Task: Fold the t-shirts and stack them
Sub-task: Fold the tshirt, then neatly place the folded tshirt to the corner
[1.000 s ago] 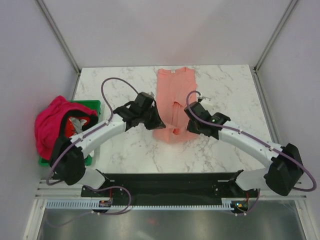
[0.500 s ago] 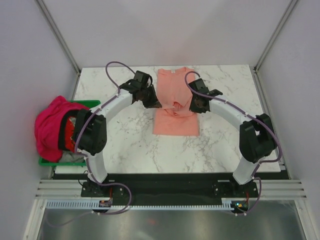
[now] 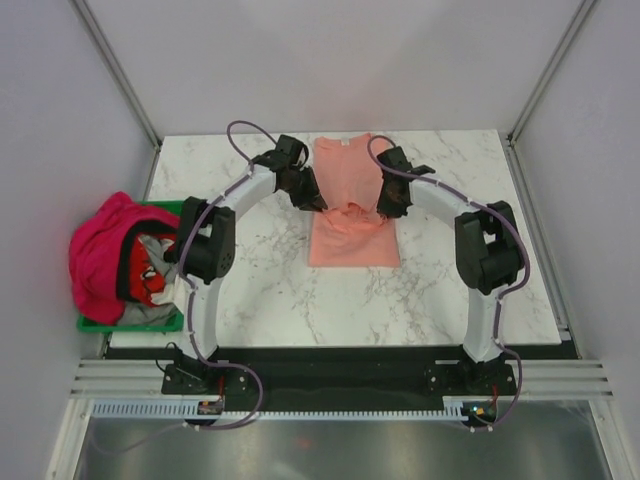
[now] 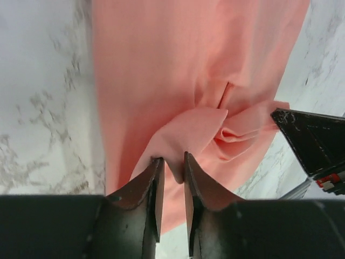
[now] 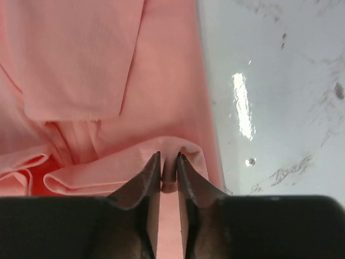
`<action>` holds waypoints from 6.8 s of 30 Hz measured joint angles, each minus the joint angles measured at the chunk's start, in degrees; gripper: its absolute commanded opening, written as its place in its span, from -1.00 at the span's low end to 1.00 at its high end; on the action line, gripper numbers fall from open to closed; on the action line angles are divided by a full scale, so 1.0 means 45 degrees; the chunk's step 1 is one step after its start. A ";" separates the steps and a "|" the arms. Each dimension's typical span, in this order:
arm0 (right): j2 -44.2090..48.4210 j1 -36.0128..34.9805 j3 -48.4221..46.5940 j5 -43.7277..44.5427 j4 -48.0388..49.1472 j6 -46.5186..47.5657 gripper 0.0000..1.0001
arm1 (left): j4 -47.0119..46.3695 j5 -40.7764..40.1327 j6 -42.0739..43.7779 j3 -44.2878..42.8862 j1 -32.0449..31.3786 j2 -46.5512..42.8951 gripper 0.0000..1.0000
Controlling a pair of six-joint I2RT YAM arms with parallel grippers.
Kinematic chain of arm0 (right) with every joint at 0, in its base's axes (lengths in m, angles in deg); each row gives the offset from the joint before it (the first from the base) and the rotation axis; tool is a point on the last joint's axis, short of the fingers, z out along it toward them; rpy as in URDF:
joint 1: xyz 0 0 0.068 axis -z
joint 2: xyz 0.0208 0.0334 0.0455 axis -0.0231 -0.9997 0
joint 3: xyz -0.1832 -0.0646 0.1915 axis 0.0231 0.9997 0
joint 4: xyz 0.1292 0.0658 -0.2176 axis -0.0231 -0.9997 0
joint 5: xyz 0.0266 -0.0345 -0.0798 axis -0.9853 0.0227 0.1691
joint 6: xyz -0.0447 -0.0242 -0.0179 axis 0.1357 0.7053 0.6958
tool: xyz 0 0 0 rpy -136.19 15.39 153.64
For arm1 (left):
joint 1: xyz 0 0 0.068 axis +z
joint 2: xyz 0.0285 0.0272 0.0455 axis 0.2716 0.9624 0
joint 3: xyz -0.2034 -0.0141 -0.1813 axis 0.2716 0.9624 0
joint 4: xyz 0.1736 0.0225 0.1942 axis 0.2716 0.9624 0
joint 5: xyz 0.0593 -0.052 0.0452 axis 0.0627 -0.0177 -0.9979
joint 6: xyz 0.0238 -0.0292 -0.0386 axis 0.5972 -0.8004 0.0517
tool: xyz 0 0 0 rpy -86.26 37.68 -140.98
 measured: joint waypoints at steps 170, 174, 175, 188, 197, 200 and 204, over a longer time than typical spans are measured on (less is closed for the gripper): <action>-0.2934 0.4299 -0.2637 -0.3711 0.1511 0.3094 -1.00 | 0.2535 -0.3303 0.2992 1.1137 0.2103 -1.5781 0.84; -0.4881 0.5275 -0.6309 -0.2467 0.0457 0.3900 -1.00 | 0.2297 -0.3653 0.2987 1.1341 0.2103 -1.7024 0.81; -0.5518 0.5435 -0.7514 -0.2084 0.0170 0.4143 -1.00 | 0.2205 -0.3750 0.2992 1.1341 0.2103 -1.7170 0.81; -0.7849 0.5945 -1.1788 0.2327 0.1564 0.5673 -0.93 | 0.1919 -0.4182 0.2992 1.1361 0.2098 -1.6733 0.78; -0.8757 0.6577 -1.2449 0.3784 0.4265 0.5804 -0.62 | 0.1904 -0.4177 0.2992 1.1361 0.2098 -1.6504 0.77; -0.9156 0.6611 -1.2492 0.4133 0.4935 0.5853 0.37 | 0.1899 -0.4177 0.2987 1.1366 0.2098 -1.6446 0.78; -0.9374 0.6591 -1.2468 0.4308 0.5668 0.6110 0.96 | 0.1899 -0.4177 0.2992 1.1400 0.2098 -1.6339 0.78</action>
